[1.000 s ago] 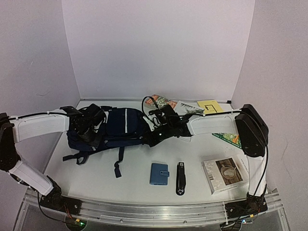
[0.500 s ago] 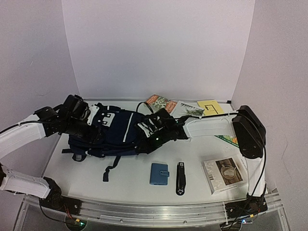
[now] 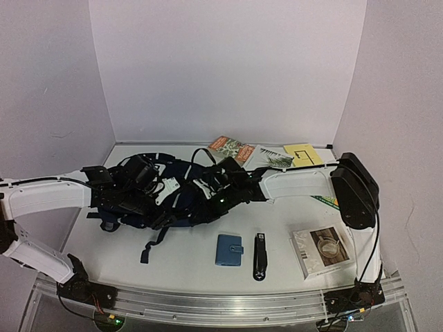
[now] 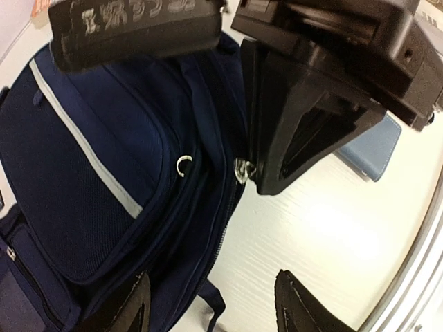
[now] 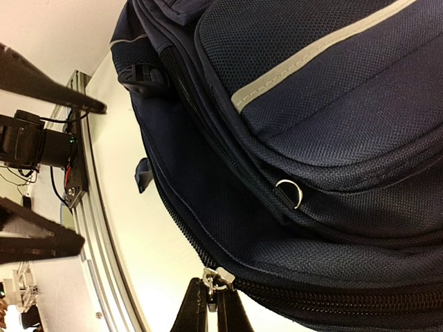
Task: Pack the student bag
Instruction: Unzip the student bag at the center of the board.
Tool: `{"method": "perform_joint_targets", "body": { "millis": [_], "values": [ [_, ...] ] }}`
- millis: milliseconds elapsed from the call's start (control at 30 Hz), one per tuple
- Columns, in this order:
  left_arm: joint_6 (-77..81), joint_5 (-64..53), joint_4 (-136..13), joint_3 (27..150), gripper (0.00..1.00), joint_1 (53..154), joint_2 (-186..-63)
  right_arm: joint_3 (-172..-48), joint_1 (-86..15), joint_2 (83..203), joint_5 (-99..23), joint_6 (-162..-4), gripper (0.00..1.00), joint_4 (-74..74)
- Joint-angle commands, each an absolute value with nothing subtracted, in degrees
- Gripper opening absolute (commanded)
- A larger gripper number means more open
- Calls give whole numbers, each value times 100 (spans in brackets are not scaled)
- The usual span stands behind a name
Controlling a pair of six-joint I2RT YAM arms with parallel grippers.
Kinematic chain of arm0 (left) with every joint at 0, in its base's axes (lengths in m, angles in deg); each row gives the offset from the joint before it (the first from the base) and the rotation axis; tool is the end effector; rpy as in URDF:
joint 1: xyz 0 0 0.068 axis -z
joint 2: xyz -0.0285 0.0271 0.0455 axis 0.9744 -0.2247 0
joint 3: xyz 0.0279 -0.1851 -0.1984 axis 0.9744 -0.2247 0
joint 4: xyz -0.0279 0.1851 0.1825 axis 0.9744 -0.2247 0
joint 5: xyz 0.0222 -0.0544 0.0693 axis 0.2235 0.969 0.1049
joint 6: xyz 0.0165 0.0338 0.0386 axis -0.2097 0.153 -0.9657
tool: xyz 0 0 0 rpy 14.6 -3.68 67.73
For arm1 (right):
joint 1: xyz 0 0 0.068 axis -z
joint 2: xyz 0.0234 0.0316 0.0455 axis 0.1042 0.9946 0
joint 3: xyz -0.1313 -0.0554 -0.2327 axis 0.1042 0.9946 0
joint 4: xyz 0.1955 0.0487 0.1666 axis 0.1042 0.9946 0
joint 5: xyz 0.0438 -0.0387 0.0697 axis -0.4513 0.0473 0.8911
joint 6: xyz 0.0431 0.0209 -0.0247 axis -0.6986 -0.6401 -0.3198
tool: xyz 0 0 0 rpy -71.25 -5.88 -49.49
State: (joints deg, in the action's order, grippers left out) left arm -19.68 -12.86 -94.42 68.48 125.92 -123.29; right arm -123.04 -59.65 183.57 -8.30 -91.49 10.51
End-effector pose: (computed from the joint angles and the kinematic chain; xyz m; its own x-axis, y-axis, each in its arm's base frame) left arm 0.1736 -0.1999 0.2431 -0.3843 0.7084 -0.5920 0.8408 0.5333 0.0923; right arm 0.2618 0.3920 0.1839 -0.6328 -0.5077 -0.5847 -0.7610 0.2683 0.5906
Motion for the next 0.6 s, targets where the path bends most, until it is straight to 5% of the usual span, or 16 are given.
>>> {"method": "perform_joint_targets", "body": {
  "millis": [0,367,567],
  "values": [
    [-2341,-1234,-8946,6831,60,12677,-12531,-12575,-5960,18333,-542,-9311,0,836],
    [-2386,-1502,-8722,6676,48,12730,-13032,-12536,-5865,18286,-354,-9515,0,826],
    [-2252,-2372,-9220,6758,16,12737,-13255,-12288,-5675,18129,-351,-9465,0,828]
  ]
}}
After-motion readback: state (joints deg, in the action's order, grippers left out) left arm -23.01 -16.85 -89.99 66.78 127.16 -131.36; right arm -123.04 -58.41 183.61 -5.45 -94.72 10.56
